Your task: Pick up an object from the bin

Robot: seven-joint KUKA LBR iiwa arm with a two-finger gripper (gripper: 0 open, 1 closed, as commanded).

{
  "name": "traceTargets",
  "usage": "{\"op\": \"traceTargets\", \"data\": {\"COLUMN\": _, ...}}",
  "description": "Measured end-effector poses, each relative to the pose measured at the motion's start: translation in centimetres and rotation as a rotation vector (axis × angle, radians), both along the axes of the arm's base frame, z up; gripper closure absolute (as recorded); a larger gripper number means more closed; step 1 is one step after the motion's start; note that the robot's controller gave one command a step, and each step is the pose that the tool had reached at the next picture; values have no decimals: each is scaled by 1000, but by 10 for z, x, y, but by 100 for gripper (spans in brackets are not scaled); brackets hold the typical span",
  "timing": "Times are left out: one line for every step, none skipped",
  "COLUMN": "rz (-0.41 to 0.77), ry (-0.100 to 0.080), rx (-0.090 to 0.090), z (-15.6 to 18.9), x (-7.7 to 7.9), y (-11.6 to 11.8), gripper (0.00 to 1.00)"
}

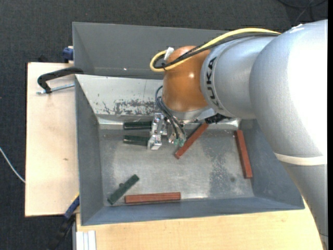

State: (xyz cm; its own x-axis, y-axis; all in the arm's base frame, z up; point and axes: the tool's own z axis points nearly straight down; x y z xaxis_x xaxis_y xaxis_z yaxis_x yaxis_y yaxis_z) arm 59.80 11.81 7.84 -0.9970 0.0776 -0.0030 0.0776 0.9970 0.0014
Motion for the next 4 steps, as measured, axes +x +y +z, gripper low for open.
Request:
{"op": "traceTargets", "data": {"rz": 0, "ry": 0, "rx": 0, "z": 0, "x": 0, "y": 0, "gripper": 100}}
{"op": "traceTargets", "data": {"rz": -8, "ry": 4, "rx": -1, "z": 44, "x": -4, "y": 1, "gripper": 100}}
{"op": "traceTargets", "data": {"rz": -13, "ry": -5, "rx": 1, "z": 96, "x": -1, "y": 1, "gripper": 100}}
{"op": "traceTargets", "data": {"rz": 167, "ry": -4, "rx": -1, "z": 99, "x": -5, "y": 0, "gripper": 100}}
